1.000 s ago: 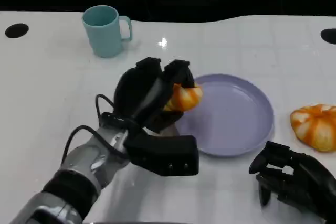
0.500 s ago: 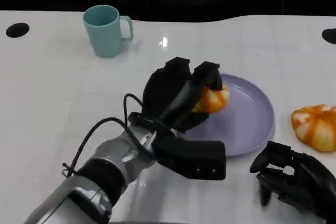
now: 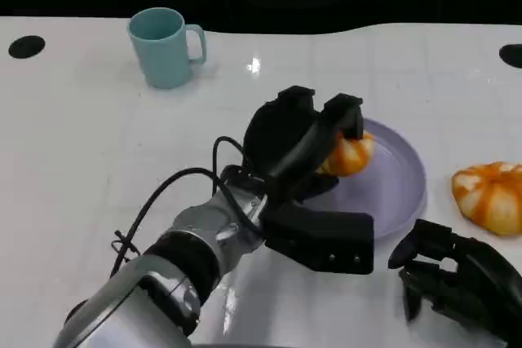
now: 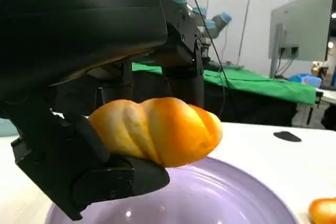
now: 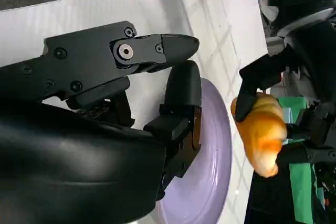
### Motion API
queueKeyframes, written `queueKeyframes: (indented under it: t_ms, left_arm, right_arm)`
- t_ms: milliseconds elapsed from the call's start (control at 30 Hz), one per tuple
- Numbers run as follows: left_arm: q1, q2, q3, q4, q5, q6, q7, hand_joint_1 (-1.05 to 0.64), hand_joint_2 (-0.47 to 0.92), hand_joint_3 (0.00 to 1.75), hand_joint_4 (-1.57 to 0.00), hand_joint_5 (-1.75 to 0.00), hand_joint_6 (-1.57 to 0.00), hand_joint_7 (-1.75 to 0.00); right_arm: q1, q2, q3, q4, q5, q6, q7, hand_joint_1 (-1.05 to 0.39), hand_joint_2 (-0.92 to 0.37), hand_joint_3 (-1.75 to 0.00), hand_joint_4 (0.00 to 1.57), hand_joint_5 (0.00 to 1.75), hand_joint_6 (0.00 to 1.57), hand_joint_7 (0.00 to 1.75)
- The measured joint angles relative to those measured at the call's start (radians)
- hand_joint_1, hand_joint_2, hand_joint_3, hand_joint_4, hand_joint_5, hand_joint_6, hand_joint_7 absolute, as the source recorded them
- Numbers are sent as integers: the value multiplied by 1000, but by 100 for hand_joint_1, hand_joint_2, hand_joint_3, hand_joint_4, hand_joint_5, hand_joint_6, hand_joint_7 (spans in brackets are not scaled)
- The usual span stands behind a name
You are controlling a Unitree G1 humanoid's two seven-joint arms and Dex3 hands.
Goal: Grasp the bread from the table and place it into the plate.
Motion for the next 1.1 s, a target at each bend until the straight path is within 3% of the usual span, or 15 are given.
queueKeyframes:
  t_ms: [67, 167, 200, 300, 333, 400, 467, 933, 1100]
  left_arm:
    - [-9, -7, 3, 3, -12, 3, -48, -31, 75, 41, -74, -85, -63, -43]
    - [-22, -12, 3, 5, -21, 30, -151, -37, 86, 24, -55, -56, -47, -22]
    - [-24, -12, 3, 5, -25, 33, -178, -49, 90, 28, -33, -47, -35, -14]
    - [-33, -10, -20, 5, -11, 67, -235, -66, 92, 38, -9, -42, -19, -5]
    - [-37, -9, -28, 5, -6, 80, -255, -70, 92, 41, -4, -41, -16, -3]
    - [-44, -8, -33, 4, -8, 101, -307, -82, 92, 53, -1, -16, -3, -1]
    - [-49, -7, -32, 3, -11, 112, -374, -90, 92, 61, 0, -3, -1, 0]
    - [-48, 27, -31, -49, -21, 123, -473, -98, 92, 72, 0, 0, -1, 0]
    - [-30, 79, -19, -136, -42, 94, -484, -98, 92, 74, -1, -1, -1, -1]
  right_arm:
    - [1, 0, 2, 0, -2, -6, -5, -53, -92, -26, 68, 175, 66, 142]
    - [1, 0, 5, 0, -1, -8, -5, -53, -92, -26, 68, 175, 66, 142]
    - [1, 0, 6, 0, -1, -9, -5, -52, -92, -26, 68, 175, 66, 143]
    - [1, 0, 7, 0, 0, -8, -5, -53, -92, -26, 68, 175, 66, 143]
    - [1, 0, 7, 0, 0, -9, -5, -54, -92, -26, 68, 175, 66, 143]
    - [1, 0, 7, 3, 0, -11, -5, -52, -92, -26, 68, 175, 66, 142]
    - [0, 0, 7, 3, 0, -10, -5, -53, -92, -25, 68, 175, 66, 142]
    - [-5, -1, 12, 19, -5, -37, -11, -52, -92, -26, 69, 175, 67, 143]
    - [-11, 0, 13, 24, -4, -34, -8, -51, -92, -26, 68, 175, 66, 142]
